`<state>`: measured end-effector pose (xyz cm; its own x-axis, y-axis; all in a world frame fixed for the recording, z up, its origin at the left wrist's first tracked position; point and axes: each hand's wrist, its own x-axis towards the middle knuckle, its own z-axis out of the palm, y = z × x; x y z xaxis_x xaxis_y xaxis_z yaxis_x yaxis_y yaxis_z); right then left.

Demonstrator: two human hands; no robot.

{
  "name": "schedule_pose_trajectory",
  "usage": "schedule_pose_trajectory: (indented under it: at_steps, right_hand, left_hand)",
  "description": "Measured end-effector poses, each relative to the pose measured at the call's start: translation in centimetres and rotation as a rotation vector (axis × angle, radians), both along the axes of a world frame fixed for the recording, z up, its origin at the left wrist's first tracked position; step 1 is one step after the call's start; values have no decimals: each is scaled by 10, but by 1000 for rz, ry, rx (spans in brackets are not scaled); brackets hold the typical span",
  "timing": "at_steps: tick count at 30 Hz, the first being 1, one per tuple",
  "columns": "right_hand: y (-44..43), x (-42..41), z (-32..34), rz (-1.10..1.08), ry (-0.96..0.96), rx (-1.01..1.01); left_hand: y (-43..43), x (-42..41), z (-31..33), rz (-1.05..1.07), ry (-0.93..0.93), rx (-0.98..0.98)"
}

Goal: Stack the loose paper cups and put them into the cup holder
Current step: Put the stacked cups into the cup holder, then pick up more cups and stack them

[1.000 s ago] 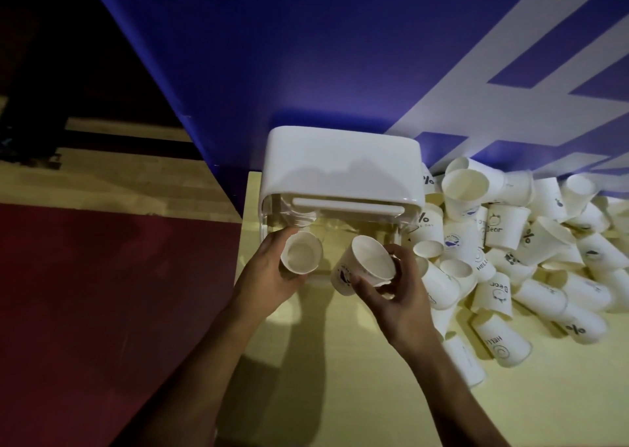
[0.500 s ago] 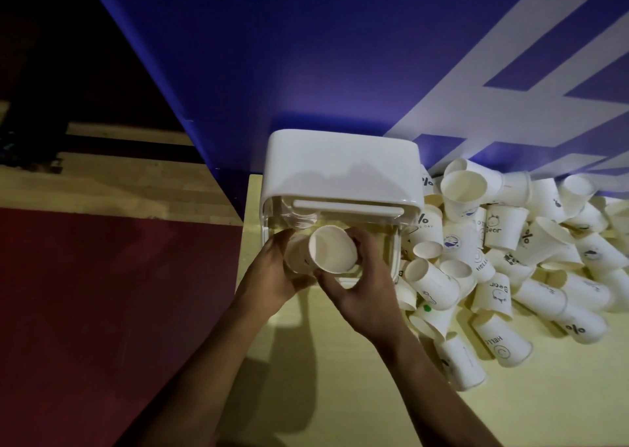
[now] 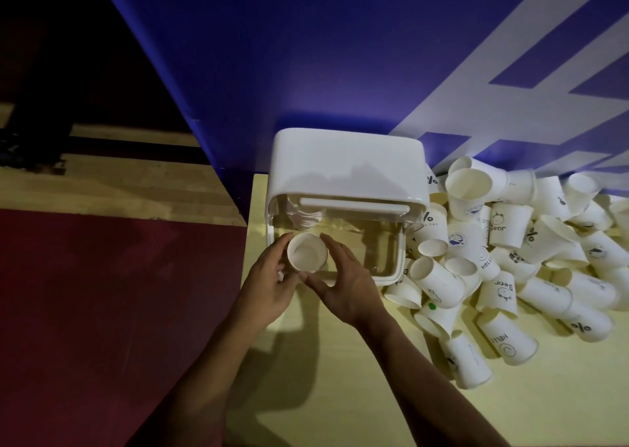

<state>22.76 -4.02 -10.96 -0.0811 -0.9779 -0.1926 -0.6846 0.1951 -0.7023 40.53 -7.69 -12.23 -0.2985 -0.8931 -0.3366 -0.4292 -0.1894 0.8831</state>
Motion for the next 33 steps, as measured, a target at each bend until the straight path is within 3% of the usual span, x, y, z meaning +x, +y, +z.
schedule_pose_trajectory:
  at_steps: [14, 19, 26, 30, 33]
  right_hand:
    - [-3, -3, 4, 26, 53, 91]
    - [29, -24, 24, -101, 17, 74]
    - [97, -113, 57, -377, -50, 38]
    - [132, -171, 62, -527, -73, 43]
    - [153, -208, 61, -573, -102, 41]
  left_hand:
    - [3, -6, 22, 14, -88, -90]
    - [26, -25, 54, 134, -230, -348]
    - [38, -150, 99, -151, -130, -357]
    - [15, -241, 114, -207, -242, -374]
    - [-15, -293, 112, -134, -387, -349]
